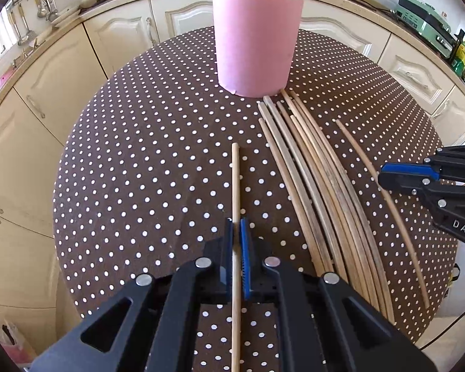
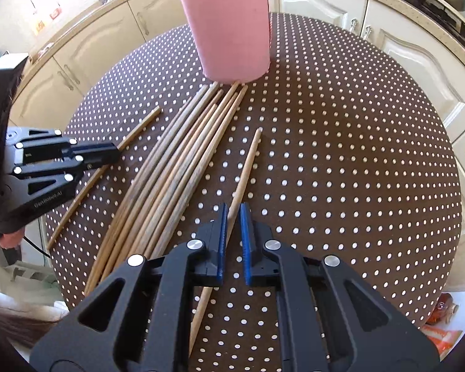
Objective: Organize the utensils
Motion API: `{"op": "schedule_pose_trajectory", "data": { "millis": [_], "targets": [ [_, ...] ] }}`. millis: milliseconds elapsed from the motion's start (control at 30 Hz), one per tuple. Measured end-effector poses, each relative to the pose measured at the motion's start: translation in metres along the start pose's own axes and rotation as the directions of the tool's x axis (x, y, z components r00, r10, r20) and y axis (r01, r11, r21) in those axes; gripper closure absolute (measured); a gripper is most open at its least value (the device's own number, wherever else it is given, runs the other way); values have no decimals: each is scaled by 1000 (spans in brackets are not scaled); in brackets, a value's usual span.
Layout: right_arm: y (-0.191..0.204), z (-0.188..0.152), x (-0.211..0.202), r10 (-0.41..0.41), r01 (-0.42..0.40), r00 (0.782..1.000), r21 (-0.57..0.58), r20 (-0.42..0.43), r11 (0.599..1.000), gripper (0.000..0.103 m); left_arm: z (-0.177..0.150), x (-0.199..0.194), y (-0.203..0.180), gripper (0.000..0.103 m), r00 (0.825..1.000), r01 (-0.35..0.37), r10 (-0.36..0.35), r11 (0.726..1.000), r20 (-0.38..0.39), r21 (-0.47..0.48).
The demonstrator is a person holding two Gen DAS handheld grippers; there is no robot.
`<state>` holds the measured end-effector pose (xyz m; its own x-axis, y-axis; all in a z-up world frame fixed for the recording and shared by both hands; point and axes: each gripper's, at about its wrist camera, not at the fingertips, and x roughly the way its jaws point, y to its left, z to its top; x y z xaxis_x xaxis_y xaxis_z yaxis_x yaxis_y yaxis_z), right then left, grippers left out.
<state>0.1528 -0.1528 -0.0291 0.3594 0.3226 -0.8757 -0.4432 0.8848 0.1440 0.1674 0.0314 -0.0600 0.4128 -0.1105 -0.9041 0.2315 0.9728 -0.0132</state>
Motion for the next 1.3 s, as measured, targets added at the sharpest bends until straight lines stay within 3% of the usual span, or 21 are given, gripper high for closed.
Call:
{"op": "schedule_pose_trajectory", "data": {
  "millis": [133,333,400,467,500,567,600,667,800,833,933,1200,1300],
  "targets": [
    [-3,3,-9,-5,4,999,9,35,1000,95,-4,-3,3,97,1000,8,-8,1000,25,-4],
    [1,10,-9,-36,36,999,4,-9,999,94,4,-5,4,97,999,15,-15,1000,33,-8],
    [0,12,-3,-62,62,997,11,-46,998,82,5,-2,2,97,1000,11,-11,1000,27,-6],
    [1,19,4,-77,77,996,14,-47,997,48,4,-1,0,97,1000,8,-7,1000,20,-6],
    [4,19,5,-87,87,996,8,-36,996,43,2,1,-2,97,1000,7,-7,1000,19,-7],
    [6,18,8,-108,108,994,-5,-30,994,43,-1,2,-3,97,1000,0,0,1000,19,-6],
    [7,16,10,-113,113,993,-7,-27,994,43,-2,3,-4,97,1000,-3,3,1000,18,-6],
    [13,13,17,-131,130,990,-32,-54,991,62,-5,3,-4,97,1000,-9,9,1000,21,0],
    [31,6,16,-135,131,991,-108,-25,985,84,-11,2,-1,97,1000,-4,4,1000,19,-3],
    [31,6,16,-125,121,992,-101,-27,987,94,-12,1,1,97,1000,-1,1,1000,21,-6],
    [25,7,14,-74,72,997,-51,-31,996,95,-15,-4,4,97,999,1,-1,1000,36,-5],
    [12,6,-17,-8,5,993,29,121,1000,97,-15,-26,10,97,994,33,-31,999,105,-18],
    [5,8,-16,-49,47,993,20,110,999,96,-15,-32,12,97,992,27,-24,999,124,-18]
  ]
}}
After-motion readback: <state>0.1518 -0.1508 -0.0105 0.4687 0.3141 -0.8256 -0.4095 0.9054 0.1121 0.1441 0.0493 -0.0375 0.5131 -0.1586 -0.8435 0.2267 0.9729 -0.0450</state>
